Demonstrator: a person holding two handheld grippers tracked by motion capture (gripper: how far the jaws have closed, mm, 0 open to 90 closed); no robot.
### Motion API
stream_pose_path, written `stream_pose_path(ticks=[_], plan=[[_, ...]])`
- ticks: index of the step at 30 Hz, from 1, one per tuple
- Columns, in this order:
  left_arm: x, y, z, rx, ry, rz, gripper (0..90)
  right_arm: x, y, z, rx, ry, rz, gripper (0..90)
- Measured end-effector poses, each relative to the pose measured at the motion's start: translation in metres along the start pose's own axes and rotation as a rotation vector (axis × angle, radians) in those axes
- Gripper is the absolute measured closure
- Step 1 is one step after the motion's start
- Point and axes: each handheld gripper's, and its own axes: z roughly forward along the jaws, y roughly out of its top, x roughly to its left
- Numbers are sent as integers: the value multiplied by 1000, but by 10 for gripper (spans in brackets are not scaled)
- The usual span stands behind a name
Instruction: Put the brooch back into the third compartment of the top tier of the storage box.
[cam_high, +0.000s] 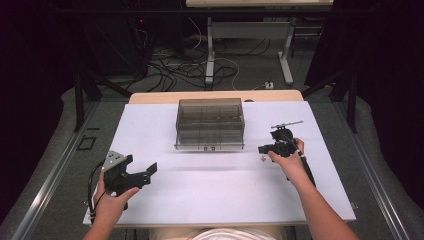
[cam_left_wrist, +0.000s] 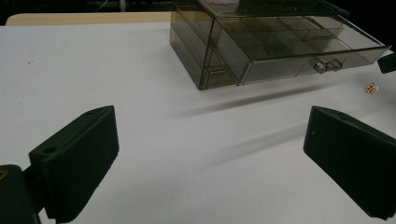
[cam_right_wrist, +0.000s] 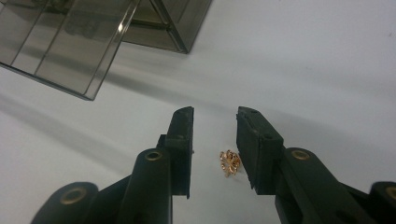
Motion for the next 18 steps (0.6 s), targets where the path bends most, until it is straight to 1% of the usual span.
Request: stream_pose_path(ticks=[3,5,7,10,12,14,16,18], plan=[[0,0,0,-2,-1,-3,33,0,-1,2,6,-8,-4,683],[0,0,0,-1,-1,-2,33,-1,-2,3,6,-3,2,695],[0,0,1,-1,-1,-2,33,-2,-3,5,15,-9,4,703],[0,0,1,-1,-1,-3,33,-5,-4,7,24,-10,24,721],[1,0,0,4,2,2,33,-5,-4,8,25,-11,22,729],[0,0,1,3,0,-4,33,-6,-5,10,27,-8,25,742],[0,0,1,3,0,-5,33,-7,-6,11,38,-18,20,757],[1,0,1,7,2,-1,33,-8,-6,11,40,-17,23,771]])
